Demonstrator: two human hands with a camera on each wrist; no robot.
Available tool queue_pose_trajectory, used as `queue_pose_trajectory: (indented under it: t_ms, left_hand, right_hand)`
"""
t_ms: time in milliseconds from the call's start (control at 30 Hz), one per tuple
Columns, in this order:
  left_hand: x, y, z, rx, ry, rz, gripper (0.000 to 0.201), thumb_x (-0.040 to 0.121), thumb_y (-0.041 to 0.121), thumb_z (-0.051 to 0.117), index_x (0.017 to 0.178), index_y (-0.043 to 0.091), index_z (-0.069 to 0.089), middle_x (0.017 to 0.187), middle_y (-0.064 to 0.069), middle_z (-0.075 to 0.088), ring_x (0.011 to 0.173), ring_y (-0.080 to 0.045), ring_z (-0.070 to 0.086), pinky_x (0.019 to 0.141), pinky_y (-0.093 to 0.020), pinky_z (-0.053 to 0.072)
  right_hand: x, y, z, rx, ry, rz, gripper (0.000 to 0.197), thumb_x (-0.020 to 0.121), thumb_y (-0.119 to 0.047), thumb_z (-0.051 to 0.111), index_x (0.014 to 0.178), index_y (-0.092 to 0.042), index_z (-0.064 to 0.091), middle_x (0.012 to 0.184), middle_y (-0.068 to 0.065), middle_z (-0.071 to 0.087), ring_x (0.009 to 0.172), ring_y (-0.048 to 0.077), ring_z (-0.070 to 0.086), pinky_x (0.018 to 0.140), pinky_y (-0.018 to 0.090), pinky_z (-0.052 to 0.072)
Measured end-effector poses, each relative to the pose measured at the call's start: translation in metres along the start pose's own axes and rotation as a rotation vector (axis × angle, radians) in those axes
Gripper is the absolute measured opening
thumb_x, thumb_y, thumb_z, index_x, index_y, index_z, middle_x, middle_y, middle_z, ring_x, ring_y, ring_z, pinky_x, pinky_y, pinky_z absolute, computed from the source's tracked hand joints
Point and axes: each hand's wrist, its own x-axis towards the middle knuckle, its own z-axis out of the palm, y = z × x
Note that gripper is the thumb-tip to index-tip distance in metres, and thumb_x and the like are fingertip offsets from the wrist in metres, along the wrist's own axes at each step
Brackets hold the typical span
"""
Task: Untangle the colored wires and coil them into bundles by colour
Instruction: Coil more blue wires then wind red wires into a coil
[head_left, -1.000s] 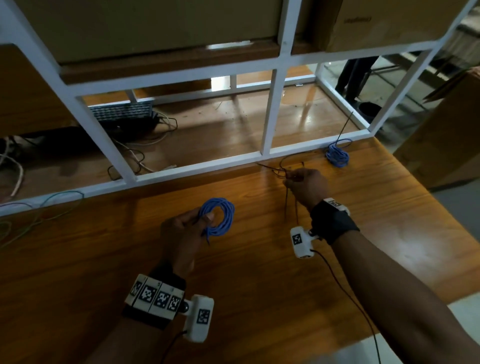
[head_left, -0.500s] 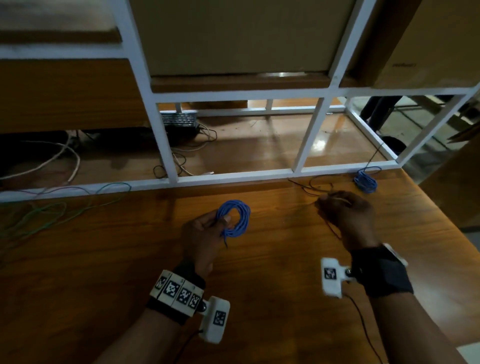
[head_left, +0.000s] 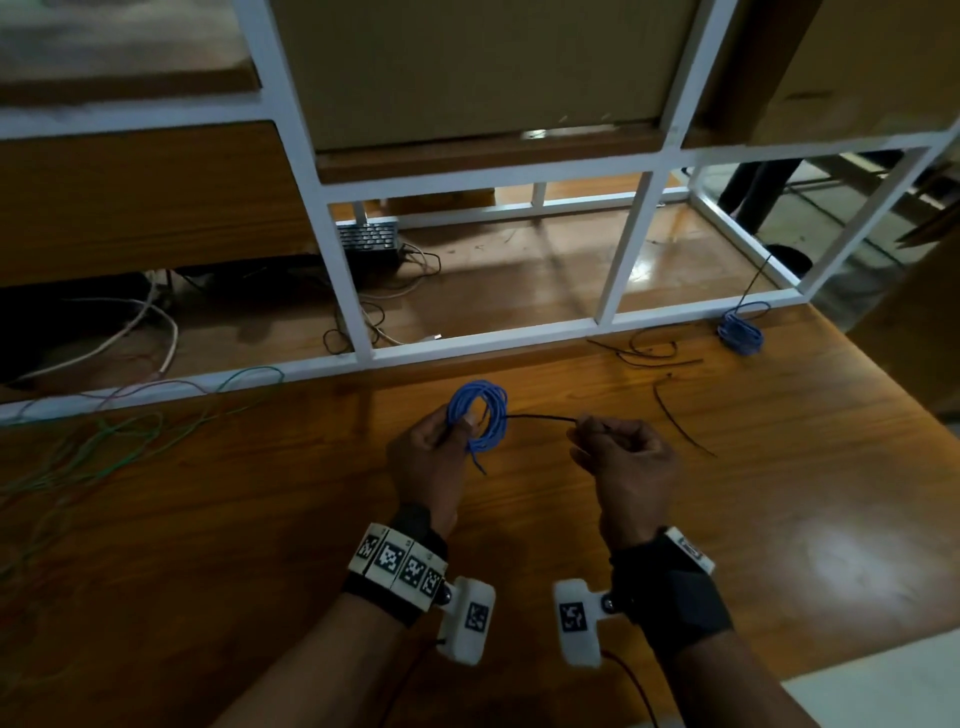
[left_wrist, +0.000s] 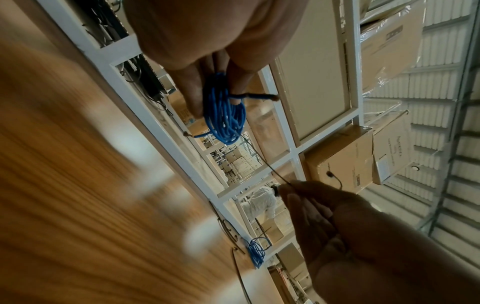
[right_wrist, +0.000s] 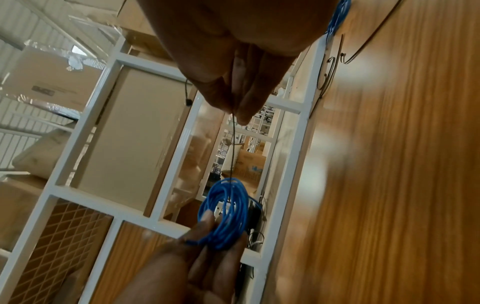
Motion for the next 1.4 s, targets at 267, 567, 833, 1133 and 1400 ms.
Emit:
queue_pose_trajectory:
  t_ms: [267, 567, 833, 1133, 1400]
  left_hand:
    - [-0.016, 0.002, 0.002, 0.051, -0.006, 0.037, 0.021, 0.084, 0.017, 0.077, 0.099, 0.030, 0.071, 0.093, 0.005, 0.076, 0.085, -0.008, 0.072, 0.077, -0.032, 0.060]
    - [-0.027, 0.002, -0.001, -0.009, -0.040, -0.099, 0.097, 0.076, 0.023, 0.084, 0.154, 0.023, 0.025, 0.114, 0.012, 0.062, 0.089, 0.009, 0.061, 0.095, -0.037, 0.054]
    - [-0.010, 0.009, -0.010, 0.046, -0.261, -0.088, 0.056, 0.079, 0.015, 0.081, 0.132, 0.014, 0.061, 0.121, -0.008, 0.069, 0.108, -0.013, 0.067, 0.090, -0.032, 0.057]
    - [-0.012, -0.009, -0.010, 0.012, -0.048, -0.056, 0.070, 0.076, 0.019, 0.084, 0.136, 0.028, 0.047, 0.100, 0.008, 0.068, 0.089, 0.003, 0.066, 0.072, -0.018, 0.055]
    - [0.009, -0.026, -0.030, 0.033, 0.093, -0.044, 0.057, 0.077, 0.016, 0.083, 0.122, 0.030, 0.052, 0.116, -0.004, 0.066, 0.103, -0.015, 0.067, 0.076, -0.033, 0.060]
  right_hand:
    - [-0.026, 0.014, 0.024, 0.018, 0.011, 0.075, 0.016, 0.088, -0.010, 0.080, 0.092, 0.000, 0.069, 0.082, 0.012, 0.078, 0.081, 0.025, 0.078, 0.065, 0.037, 0.061]
    - [-0.040, 0.011, 0.041, 0.443, 0.058, 0.350, 0.017, 0.090, 0.003, 0.072, 0.089, -0.006, 0.057, 0.091, 0.015, 0.079, 0.093, 0.029, 0.077, 0.072, 0.030, 0.062]
    - [-0.039, 0.010, 0.038, 0.385, -0.029, 0.381, 0.016, 0.089, 0.000, 0.074, 0.080, -0.009, 0.063, 0.094, 0.016, 0.078, 0.095, 0.028, 0.077, 0.073, 0.029, 0.060]
    - [-0.043, 0.018, 0.032, 0.319, 0.006, 0.335, 0.017, 0.091, -0.004, 0.074, 0.104, 0.001, 0.063, 0.100, 0.017, 0.078, 0.096, 0.027, 0.077, 0.075, 0.033, 0.061]
    - [-0.040, 0.021, 0.021, 0.210, 0.052, 0.267, 0.014, 0.084, 0.000, 0.078, 0.092, 0.003, 0.067, 0.090, 0.021, 0.077, 0.086, 0.030, 0.076, 0.069, 0.030, 0.063]
